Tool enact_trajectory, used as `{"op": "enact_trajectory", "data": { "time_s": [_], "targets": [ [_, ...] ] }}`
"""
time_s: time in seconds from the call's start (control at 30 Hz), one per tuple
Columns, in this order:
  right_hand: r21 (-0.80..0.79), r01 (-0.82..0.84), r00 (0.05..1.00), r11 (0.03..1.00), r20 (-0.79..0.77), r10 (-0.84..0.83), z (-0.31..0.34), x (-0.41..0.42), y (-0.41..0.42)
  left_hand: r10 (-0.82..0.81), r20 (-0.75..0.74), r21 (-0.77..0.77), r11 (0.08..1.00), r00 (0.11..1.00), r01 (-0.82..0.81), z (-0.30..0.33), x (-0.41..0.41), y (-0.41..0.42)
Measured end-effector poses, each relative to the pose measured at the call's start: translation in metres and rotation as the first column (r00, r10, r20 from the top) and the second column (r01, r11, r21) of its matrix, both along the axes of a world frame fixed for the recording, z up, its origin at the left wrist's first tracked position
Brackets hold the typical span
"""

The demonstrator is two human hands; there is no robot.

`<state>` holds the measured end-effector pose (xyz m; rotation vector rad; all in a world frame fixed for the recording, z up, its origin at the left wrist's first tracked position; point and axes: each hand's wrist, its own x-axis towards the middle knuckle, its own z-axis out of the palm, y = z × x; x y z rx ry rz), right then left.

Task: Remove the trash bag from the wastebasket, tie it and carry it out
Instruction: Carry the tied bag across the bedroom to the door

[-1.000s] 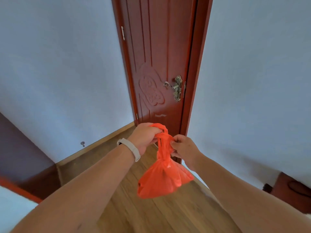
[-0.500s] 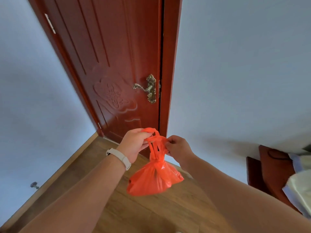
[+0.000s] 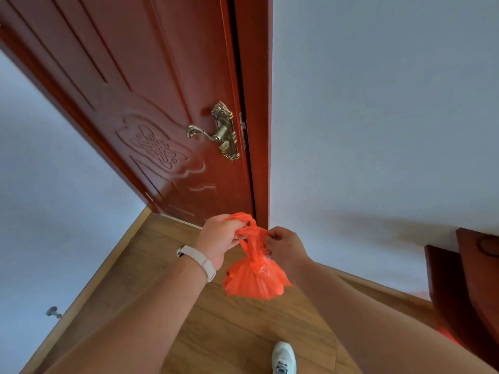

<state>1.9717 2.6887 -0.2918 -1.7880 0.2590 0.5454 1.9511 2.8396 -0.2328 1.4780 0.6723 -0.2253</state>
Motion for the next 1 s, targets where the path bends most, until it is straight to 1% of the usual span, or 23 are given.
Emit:
{"op": "enact_trajectory", "data": {
  "time_s": [0.17, 0.3, 0.43, 0.6, 0.67, 0.83, 0.93, 1.0],
  "targets": [
    [-0.056, 0.025, 0.998, 0.998, -0.054, -0.028, -0.035, 0.030, 0.000, -0.066, -0.056, 0.014, 0.998, 0.996, 0.066, -0.034, 0.040, 0.002],
    [-0.107, 0.066, 0.993, 0.992, -0.092, -0.076, -0.076, 0.056, 0.003, -0.161, -0.126, -0.003, 0.987, 0.979, 0.162, -0.076, 0.076, 0.007],
    [-0.126, 0.066, 0.990, 0.990, -0.119, -0.081, -0.127, 0.082, 0.010, -0.162, -0.181, -0.065, 0.986, 0.970, 0.153, -0.135, 0.105, 0.010],
    [-0.155, 0.067, 0.987, 0.986, -0.133, -0.088, -0.198, 0.106, 0.011, -0.186, -0.222, -0.089, 0.981, 0.957, 0.170, -0.217, 0.141, 0.008],
    [-0.173, 0.070, 0.986, 0.982, -0.140, -0.095, -0.229, 0.117, 0.011, -0.217, -0.227, -0.091, 0.975, 0.949, 0.201, -0.250, 0.154, 0.007],
    [-0.224, 0.049, 0.982, 0.973, -0.168, -0.088, -0.297, 0.135, 0.011, -0.251, -0.268, -0.042, 0.968, 0.930, 0.249, -0.321, 0.178, 0.003],
    [-0.240, 0.021, 0.979, 0.971, -0.190, -0.068, -0.331, 0.144, 0.012, -0.296, -0.274, 0.010, 0.950, 0.915, 0.311, -0.355, 0.186, -0.001],
    [-0.246, 0.026, 0.980, 0.969, -0.187, -0.074, -0.351, 0.151, 0.011, -0.291, -0.284, 0.017, 0.951, 0.913, 0.309, -0.376, 0.190, -0.003]
  ]
}}
